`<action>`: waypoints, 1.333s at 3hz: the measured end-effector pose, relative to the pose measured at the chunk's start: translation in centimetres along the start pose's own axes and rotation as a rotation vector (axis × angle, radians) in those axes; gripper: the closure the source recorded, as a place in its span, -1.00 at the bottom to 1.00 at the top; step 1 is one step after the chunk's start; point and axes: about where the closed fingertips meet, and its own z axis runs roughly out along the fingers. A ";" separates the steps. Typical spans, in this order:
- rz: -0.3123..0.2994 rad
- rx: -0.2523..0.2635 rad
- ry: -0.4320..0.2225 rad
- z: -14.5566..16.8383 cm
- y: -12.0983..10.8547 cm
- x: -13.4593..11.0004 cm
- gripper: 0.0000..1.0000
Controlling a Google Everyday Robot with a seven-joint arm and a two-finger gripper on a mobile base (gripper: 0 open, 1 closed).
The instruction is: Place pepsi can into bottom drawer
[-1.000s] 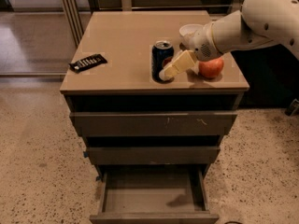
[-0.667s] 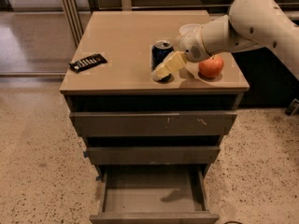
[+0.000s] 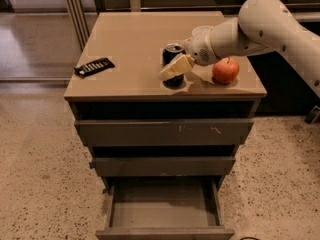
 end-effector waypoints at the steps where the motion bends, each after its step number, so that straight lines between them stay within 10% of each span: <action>1: 0.000 0.000 0.000 0.0 0.0 0.0 -0.15; 4: -0.039 -0.054 0.001 -0.7 2.2 -0.4 1.00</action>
Offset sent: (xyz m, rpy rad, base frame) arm 0.0000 0.0000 0.0000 0.0000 0.0000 0.0000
